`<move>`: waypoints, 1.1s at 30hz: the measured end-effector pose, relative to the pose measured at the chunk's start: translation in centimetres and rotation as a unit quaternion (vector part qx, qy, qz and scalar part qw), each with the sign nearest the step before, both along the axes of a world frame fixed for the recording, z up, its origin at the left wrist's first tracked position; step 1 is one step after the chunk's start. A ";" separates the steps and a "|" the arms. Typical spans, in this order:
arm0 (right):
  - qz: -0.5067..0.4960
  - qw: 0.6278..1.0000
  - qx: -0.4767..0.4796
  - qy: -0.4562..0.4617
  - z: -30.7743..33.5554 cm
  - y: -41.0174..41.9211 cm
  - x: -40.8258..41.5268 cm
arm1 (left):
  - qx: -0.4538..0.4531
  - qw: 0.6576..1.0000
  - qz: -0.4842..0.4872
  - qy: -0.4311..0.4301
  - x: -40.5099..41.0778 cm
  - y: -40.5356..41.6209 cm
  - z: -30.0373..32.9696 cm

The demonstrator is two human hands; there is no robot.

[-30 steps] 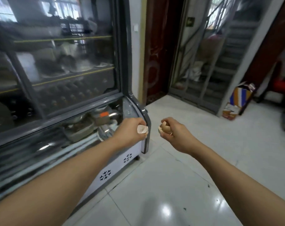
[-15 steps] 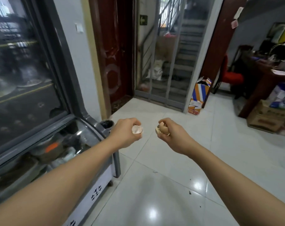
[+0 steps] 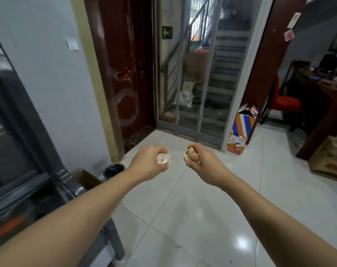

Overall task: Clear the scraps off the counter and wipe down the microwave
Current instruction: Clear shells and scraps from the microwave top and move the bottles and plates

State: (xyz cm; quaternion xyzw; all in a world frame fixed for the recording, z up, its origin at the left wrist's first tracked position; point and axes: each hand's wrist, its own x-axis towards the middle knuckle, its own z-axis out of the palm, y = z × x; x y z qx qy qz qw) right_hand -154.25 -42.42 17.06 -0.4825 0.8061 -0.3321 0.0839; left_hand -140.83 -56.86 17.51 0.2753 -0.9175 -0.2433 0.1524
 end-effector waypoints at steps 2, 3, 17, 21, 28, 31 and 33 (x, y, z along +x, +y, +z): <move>0.009 1.000 0.004 0.006 0.2 -2.1 -3.5 | 0.005 1.000 0.012 0.008 -3.2 -1.5 0.3; 0.012 1.000 0.004 0.008 0.3 -3.1 -5.0 | 0.008 1.000 0.018 0.011 -4.6 -2.2 0.4; 0.056 0.998 0.012 0.034 0.1 -20.3 -23.4 | 0.016 0.998 0.053 0.021 -21.4 -18.5 0.0; 0.058 0.998 0.021 0.028 0.4 -25.1 -28.7 | 0.022 0.998 0.058 0.017 -26.7 -23.2 0.6; 0.084 0.996 -0.009 0.012 1.2 -33.3 -37.6 | 0.009 0.997 0.077 0.013 -34.7 -31.0 1.4; 0.102 0.995 -0.017 0.014 0.9 -37.4 -41.7 | 0.007 0.995 0.100 0.022 -38.2 -34.3 1.1; 0.123 0.992 -0.020 0.022 0.5 -40.4 -44.5 | 0.006 0.992 0.126 0.032 -40.7 -36.5 0.5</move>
